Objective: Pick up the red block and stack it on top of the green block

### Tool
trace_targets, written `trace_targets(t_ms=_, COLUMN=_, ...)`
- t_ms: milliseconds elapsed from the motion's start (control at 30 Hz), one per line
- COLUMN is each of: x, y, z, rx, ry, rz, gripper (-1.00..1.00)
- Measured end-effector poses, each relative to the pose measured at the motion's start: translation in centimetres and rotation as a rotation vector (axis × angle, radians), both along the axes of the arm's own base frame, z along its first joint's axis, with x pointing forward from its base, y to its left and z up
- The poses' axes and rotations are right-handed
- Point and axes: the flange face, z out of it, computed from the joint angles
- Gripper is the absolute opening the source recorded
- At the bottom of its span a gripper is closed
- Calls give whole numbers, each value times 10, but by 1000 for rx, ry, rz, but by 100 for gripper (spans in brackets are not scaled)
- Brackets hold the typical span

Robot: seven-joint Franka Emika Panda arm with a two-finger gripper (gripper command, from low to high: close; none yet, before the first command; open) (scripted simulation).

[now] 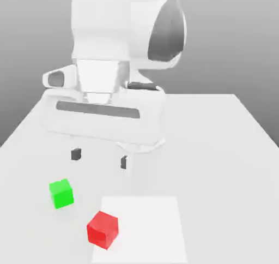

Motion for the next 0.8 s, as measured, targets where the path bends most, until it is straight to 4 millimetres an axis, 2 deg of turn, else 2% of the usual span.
trace_targets(t_ms=167, x=-25, y=-9, z=-93, rx=35, ry=137, rz=-77, gripper=0)
trace_targets(t_ms=333, x=-28, y=-10, z=-156, rx=39, ry=155, rz=-86, gripper=0)
trace_targets(t_ms=367, x=-29, y=-9, z=-162, rx=39, ry=155, rz=-86, gripper=-100)
trace_targets(t_ms=567, x=-29, y=-9, z=-166, rx=39, ry=154, rz=-86, gripper=-100)
trace_targets(t_ms=600, x=-29, y=-9, z=-161, rx=39, ry=154, rz=-86, gripper=-100)
trace_targets(t_ms=767, x=-29, y=-10, z=-109, rx=39, ry=155, rz=-87, gripper=-100)
trace_targets(t_ms=800, x=-35, y=-19, z=-100, rx=39, ry=154, rz=-121, gripper=-100)
